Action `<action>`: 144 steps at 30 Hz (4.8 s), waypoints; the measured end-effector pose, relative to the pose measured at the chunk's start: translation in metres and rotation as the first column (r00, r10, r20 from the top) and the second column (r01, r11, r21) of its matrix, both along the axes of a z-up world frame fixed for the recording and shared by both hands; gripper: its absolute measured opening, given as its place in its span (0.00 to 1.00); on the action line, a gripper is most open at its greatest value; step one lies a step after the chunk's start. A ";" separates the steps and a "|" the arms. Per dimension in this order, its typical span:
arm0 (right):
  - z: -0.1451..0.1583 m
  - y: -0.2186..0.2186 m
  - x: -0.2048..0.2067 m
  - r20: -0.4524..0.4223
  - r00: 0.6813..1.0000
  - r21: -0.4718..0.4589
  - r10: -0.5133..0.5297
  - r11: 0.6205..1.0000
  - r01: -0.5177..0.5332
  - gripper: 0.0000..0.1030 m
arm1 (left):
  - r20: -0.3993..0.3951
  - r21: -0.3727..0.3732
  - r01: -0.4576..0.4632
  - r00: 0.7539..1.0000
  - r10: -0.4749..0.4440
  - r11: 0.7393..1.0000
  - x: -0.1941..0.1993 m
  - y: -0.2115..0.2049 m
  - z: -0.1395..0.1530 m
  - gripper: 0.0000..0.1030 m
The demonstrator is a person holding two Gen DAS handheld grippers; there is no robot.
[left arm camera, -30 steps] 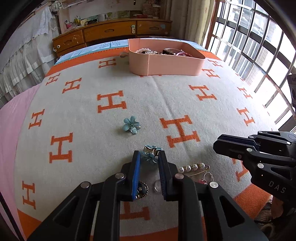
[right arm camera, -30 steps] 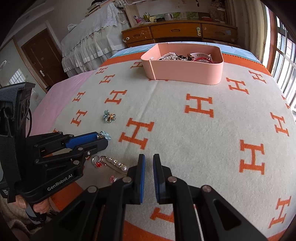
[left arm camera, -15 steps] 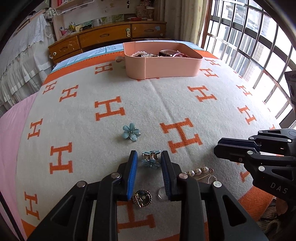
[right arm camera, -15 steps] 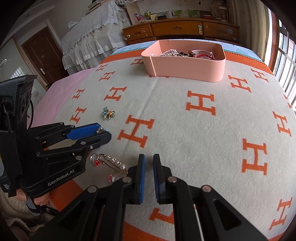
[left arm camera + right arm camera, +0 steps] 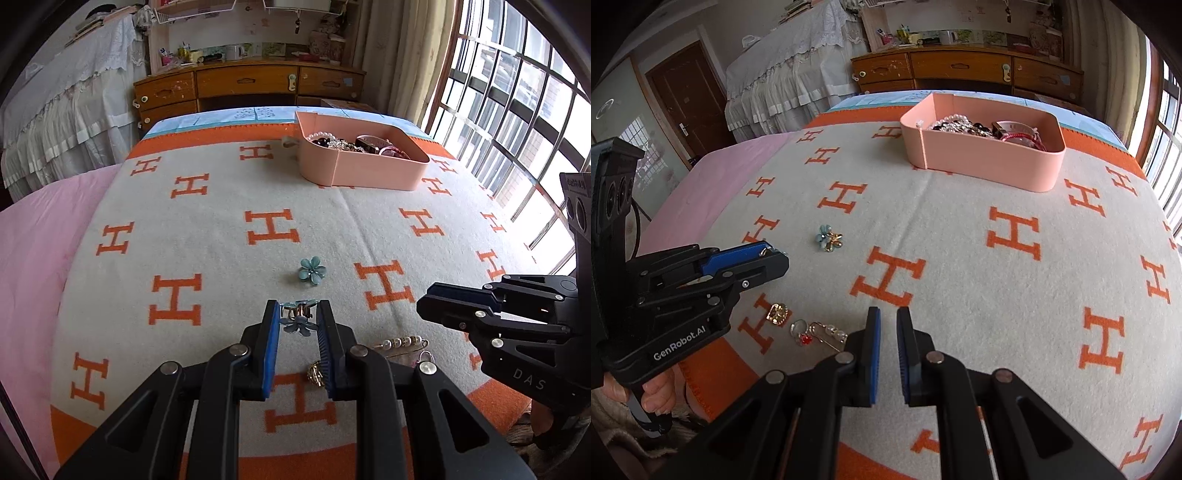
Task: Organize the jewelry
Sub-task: 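Grasp the blue flower brooch with the right gripper while the left gripper holds its charm, then carry both blue flower pieces into the pink box and open both grippers, then withdraw both grippers toward the gold coin pendant and pearl safety pin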
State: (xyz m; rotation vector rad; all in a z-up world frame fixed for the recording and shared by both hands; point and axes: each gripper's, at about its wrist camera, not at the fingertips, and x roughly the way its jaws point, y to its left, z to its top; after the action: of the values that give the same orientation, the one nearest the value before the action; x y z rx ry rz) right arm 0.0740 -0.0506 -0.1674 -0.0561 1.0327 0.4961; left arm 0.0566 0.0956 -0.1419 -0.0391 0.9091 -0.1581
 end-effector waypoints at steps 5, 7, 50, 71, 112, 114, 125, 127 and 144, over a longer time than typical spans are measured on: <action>0.013 0.032 0.004 0.057 0.994 -0.007 0.097 0.995 -0.097 0.35 | 0.022 -0.020 -0.035 0.999 0.036 0.999 -0.013 0.022 0.007 0.17; 0.015 0.045 0.007 0.079 0.985 -0.051 0.152 0.988 -0.148 0.35 | 0.023 -0.033 -0.052 0.998 0.052 0.998 -0.017 0.031 0.006 0.17; 0.027 0.083 0.035 0.098 0.954 -0.167 0.282 0.950 -0.264 0.18 | -0.050 -0.096 -0.180 0.983 0.175 0.979 -0.004 0.056 0.006 0.17; 0.208 -0.054 0.122 0.277 0.958 -0.030 -0.075 0.996 0.087 0.18 | 0.160 0.054 0.004 0.987 -0.012 0.999 0.129 -0.053 0.175 0.17; 0.055 -0.076 0.228 -0.096 0.970 0.012 -0.223 0.974 0.225 0.21 | -0.122 0.105 0.024 0.992 -0.011 0.994 0.240 -0.067 0.065 0.63; 0.062 -0.076 0.213 -0.091 0.971 0.014 -0.220 0.975 0.222 0.21 | -0.107 0.110 0.020 0.994 -0.009 0.994 0.225 -0.062 0.073 0.66; 0.091 -0.063 0.126 -0.060 0.982 0.043 -0.178 0.983 0.181 0.21 | -0.039 0.107 0.022 0.999 -0.018 0.994 0.133 -0.034 0.107 0.71; 0.093 -0.062 0.110 -0.048 0.981 0.048 -0.190 0.980 0.193 0.21 | -0.032 0.106 0.025 0.999 -0.022 0.994 0.116 -0.028 0.108 0.71; 0.093 -0.039 0.011 -0.057 0.994 0.080 -0.096 0.992 0.100 0.21 | -0.056 0.110 0.113 0.993 -0.108 0.987 0.003 -0.006 0.077 0.72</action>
State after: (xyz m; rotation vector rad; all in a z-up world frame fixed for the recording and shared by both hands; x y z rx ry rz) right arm 0.0852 -0.0894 -0.0742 0.0815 1.0605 0.4523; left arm 0.0593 0.0898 -0.0652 0.1132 0.9696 -0.2093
